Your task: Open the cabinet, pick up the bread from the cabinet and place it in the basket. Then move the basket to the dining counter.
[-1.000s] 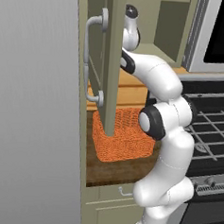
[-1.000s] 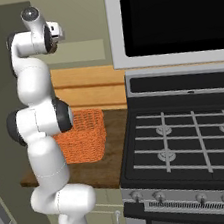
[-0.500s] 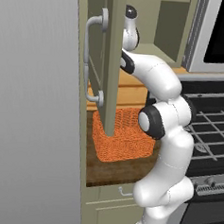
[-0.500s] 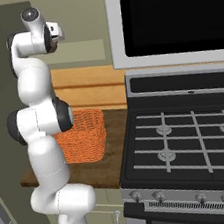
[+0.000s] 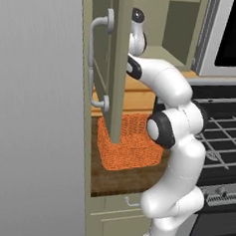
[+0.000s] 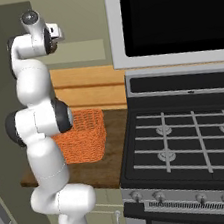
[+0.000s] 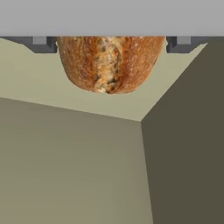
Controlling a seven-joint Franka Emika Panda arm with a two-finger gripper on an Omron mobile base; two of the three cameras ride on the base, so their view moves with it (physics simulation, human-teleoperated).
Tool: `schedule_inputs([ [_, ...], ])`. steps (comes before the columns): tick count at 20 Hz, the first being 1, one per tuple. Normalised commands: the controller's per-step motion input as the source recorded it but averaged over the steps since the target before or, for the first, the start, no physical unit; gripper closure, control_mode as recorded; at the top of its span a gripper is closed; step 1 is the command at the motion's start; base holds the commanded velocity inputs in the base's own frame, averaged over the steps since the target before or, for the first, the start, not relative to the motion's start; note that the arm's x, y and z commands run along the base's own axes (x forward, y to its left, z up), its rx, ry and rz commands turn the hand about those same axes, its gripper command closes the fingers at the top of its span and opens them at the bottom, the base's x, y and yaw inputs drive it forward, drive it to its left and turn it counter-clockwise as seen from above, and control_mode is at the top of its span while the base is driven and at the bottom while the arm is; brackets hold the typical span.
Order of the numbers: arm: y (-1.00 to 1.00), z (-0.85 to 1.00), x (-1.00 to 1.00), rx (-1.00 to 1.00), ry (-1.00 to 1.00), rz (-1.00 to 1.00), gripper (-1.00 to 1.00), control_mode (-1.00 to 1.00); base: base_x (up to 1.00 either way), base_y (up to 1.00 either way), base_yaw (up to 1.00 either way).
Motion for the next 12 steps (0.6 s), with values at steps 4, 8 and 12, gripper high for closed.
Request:
schedule_inputs([
  [4, 0.00, -0.05, 0.00, 0.00, -0.12, 0.00, 1.00, -1.00, 0.00, 0.00, 0.00],
  [8, -0.10, -0.05, 0.00, 0.01, -0.14, -0.01, 1.00, -1.00, 0.00, 0.00, 0.00],
  [12, -0.32, 0.00, -0.04, 0.09, -0.08, -0.01, 1.00, -1.00, 0.00, 0.00, 0.00],
])
